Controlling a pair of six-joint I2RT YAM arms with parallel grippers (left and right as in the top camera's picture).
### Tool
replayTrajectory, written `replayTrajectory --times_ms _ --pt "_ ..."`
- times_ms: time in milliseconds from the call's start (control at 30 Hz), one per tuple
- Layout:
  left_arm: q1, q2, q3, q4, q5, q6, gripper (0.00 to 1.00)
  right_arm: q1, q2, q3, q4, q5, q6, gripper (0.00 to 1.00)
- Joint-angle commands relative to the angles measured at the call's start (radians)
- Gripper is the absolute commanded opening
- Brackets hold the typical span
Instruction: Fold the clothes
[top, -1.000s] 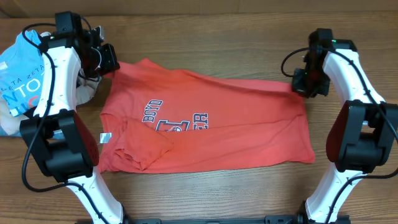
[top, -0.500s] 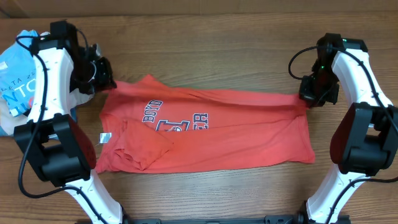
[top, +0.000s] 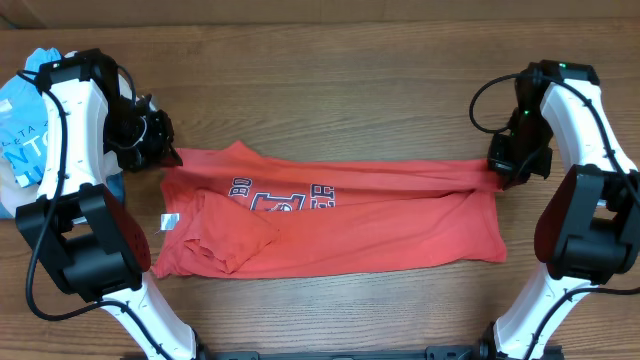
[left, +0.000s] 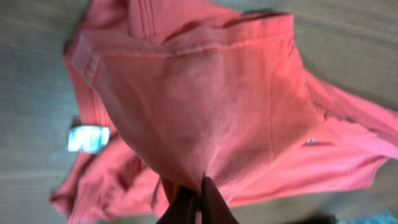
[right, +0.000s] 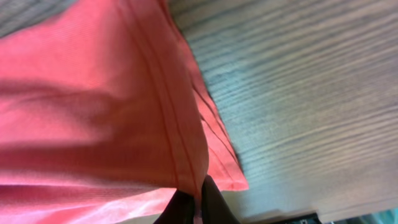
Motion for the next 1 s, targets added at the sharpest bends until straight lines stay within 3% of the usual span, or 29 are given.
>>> replayTrajectory --times_ms 0,300,467,967 --pt "0.005 -0.04 0.018 -0.042 -0.011 0.046 0.04 -0.024 -0.044 0.027 -0.012 -0.003 0.004 0.04" --pt "-0.001 -0.04 0.017 -0.179 -0.011 0.096 0.04 -0.024 -0.044 0.027 -0.005 -0.008 0.004 0.05" --pt "-0.003 -0.042 0.001 -0.18 -0.029 0.084 0.04 -0.024 -0.044 0.026 -0.002 -0.028 0.003 0.05" --pt "-0.021 -0.06 -0.284 -0.133 -0.089 0.07 0.04 -0.024 -0.044 0.026 -0.002 -0.028 0.003 0.05"
